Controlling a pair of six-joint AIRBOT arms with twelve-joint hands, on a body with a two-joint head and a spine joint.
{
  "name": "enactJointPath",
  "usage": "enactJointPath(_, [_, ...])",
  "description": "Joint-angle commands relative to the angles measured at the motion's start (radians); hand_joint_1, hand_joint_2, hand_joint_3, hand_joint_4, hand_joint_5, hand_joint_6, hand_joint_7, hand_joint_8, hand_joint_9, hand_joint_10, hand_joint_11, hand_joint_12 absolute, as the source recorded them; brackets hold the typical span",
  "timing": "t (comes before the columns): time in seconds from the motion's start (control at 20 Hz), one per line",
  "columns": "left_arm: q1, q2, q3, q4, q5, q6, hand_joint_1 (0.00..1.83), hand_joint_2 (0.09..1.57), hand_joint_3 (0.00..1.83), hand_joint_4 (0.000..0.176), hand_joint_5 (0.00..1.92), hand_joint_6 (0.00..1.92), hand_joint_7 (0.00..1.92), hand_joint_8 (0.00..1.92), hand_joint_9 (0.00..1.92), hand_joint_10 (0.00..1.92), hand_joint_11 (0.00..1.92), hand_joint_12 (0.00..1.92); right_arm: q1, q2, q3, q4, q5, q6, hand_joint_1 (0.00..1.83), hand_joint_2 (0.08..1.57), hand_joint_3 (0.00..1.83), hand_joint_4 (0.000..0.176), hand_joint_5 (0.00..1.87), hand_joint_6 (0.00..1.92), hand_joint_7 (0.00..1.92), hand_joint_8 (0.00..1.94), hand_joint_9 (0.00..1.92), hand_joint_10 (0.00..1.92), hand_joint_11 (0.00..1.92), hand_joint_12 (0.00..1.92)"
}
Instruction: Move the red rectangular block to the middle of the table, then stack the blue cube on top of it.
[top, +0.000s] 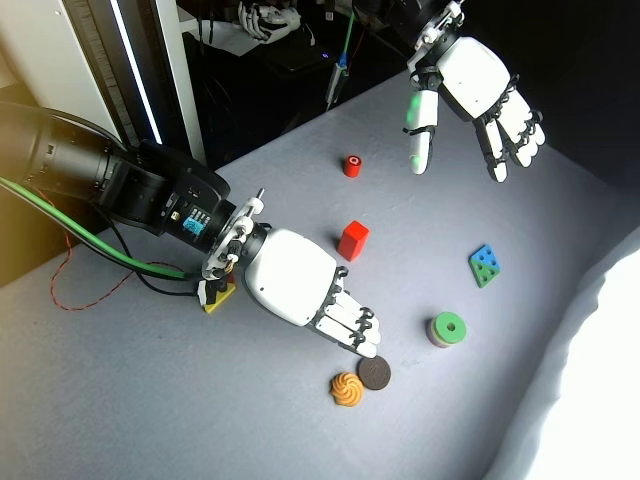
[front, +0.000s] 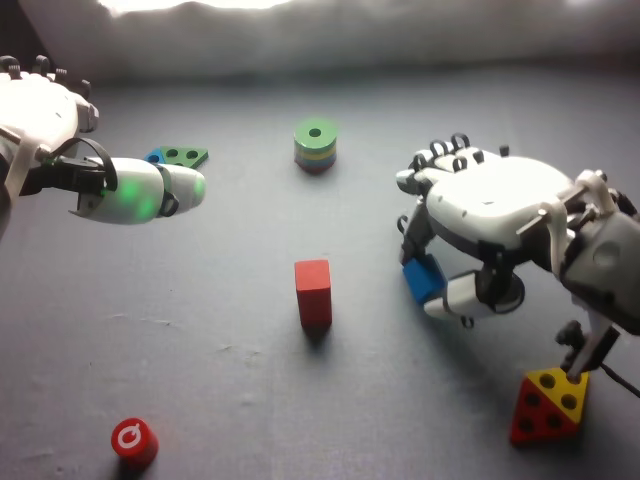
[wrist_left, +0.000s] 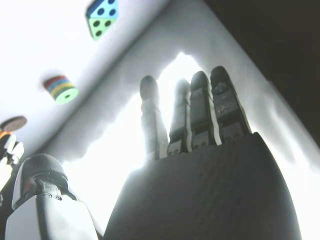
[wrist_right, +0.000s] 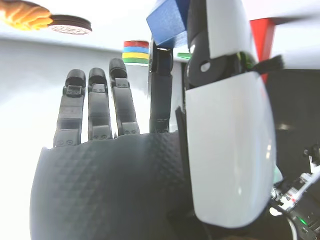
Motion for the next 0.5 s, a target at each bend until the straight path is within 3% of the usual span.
enactJointPath(0.0, [-0.013, 0.011, 0.003, 0.086, -0.046, 0.001, 0.11, 0.92, 0.01, 0.048, 0.37, 0.00, 0.09, 0.00, 0.04, 0.00, 0.00, 0.00, 0.019, 0.017, -0.006, -0.053, 0.064, 0.004, 1.07, 1.04, 0.00, 0.157, 1.14, 0.72, 0.16, 0.00, 0.00, 0.00, 0.00, 0.00])
enactJointPath(0.1, [-0.015, 0.010, 0.003, 0.085, -0.046, 0.002, 0.10, 0.92, 0.00, 0.043, 0.38, 0.01, 0.12, 0.01, 0.05, 0.00, 0.00, 0.00, 0.045, 0.032, -0.019, -0.053, 0.061, 0.003, 1.08, 1.03, 0.00, 0.162, 1.16, 0.69, 0.16, 0.00, 0.00, 0.00, 0.00, 0.00])
enactJointPath(0.15, [-0.015, 0.010, 0.003, 0.085, -0.047, 0.002, 0.08, 0.93, 0.00, 0.046, 0.38, 0.00, 0.12, 0.01, 0.05, 0.01, 0.00, 0.00, 0.059, 0.038, -0.027, -0.053, 0.060, 0.001, 1.08, 1.03, 0.00, 0.144, 1.16, 0.69, 0.17, 0.00, 0.00, 0.00, 0.00, 0.00])
enactJointPath(0.2, [-0.016, 0.010, 0.003, 0.086, -0.048, 0.002, 0.10, 0.92, 0.00, 0.050, 0.37, 0.00, 0.09, 0.00, 0.04, 0.00, 0.00, 0.00, 0.076, 0.043, -0.034, -0.053, 0.060, -0.006, 1.11, 1.03, 0.00, 0.071, 1.16, 0.68, 0.18, 0.01, 0.00, 0.00, 0.00, 0.00])
enactJointPath(0.25, [-0.017, 0.010, 0.002, 0.086, -0.048, 0.002, 0.10, 0.92, 0.00, 0.055, 0.38, 0.00, 0.10, 0.01, 0.05, 0.00, 0.00, 0.00, 0.091, 0.046, -0.038, -0.053, 0.060, -0.012, 1.09, 1.03, 0.00, 0.118, 1.16, 0.68, 0.18, 0.00, 0.00, 0.00, 0.00, 0.00])
enactJointPath(0.3, [-0.018, 0.010, 0.002, 0.087, -0.049, 0.002, 0.09, 0.92, 0.00, 0.056, 0.38, 0.00, 0.10, 0.01, 0.05, 0.00, 0.00, 0.00, 0.117, 0.048, -0.044, -0.052, 0.056, -0.028, 1.07, 1.05, 0.00, 0.150, 1.11, 0.77, 0.15, 0.01, 0.00, 0.00, 0.00, 0.00])
enactJointPath(0.35, [-0.018, 0.010, 0.002, 0.087, -0.049, 0.002, 0.10, 0.92, 0.00, 0.048, 0.38, 0.01, 0.10, 0.01, 0.05, 0.00, 0.00, 0.00, 0.131, 0.048, -0.046, -0.052, 0.051, -0.045, 1.08, 1.05, 0.00, 0.132, 1.12, 0.75, 0.17, 0.01, 0.00, 0.00, 0.00, 0.00])
enactJointPath(0.4, [-0.019, 0.009, 0.002, 0.088, -0.049, 0.002, 0.09, 0.93, 0.00, 0.051, 0.39, 0.01, 0.11, 0.01, 0.06, 0.01, 0.00, 0.00, 0.155, 0.048, -0.047, -0.051, 0.036, -0.076, 1.07, 1.04, 0.00, 0.148, 1.14, 0.73, 0.19, 0.01, 0.00, 0.00, 0.00, 0.00])
enactJointPath(0.45, [-0.019, 0.009, 0.003, 0.088, -0.049, 0.002, 0.08, 0.93, 0.01, 0.052, 0.39, 0.00, 0.11, 0.01, 0.06, 0.01, 0.00, 0.00, 0.171, 0.048, -0.046, -0.049, 0.027, -0.087, 1.07, 1.04, 0.00, 0.150, 1.14, 0.73, 0.19, 0.01, 0.00, 0.00, 0.00, 0.00])
